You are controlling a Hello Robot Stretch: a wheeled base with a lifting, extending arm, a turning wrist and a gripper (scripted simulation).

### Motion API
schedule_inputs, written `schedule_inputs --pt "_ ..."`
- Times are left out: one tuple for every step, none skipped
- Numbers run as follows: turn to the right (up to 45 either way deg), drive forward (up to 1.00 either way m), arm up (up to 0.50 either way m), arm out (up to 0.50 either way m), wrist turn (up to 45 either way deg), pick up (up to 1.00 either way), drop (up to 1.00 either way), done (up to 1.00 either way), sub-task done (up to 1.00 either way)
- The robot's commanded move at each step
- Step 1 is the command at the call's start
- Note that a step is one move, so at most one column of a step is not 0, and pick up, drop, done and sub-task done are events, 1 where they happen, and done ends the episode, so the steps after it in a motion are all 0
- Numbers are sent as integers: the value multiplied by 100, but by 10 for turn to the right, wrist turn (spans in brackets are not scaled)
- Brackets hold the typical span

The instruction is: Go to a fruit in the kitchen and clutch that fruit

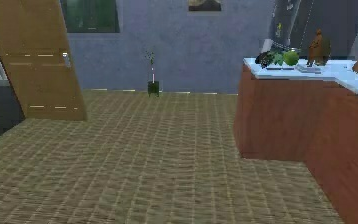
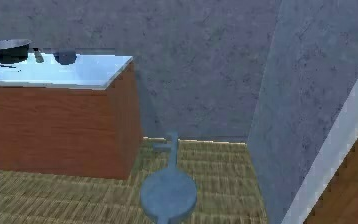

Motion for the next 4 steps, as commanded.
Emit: schedule_inputs --pt "-390 0 0 0 0 0 0 0 0" --pt "0 5 0 0 0 0 0 0 0" --pt "390 0 0 0 0 0 0 0 0" --pt "0 30 0 0 0 0 0 0 0"
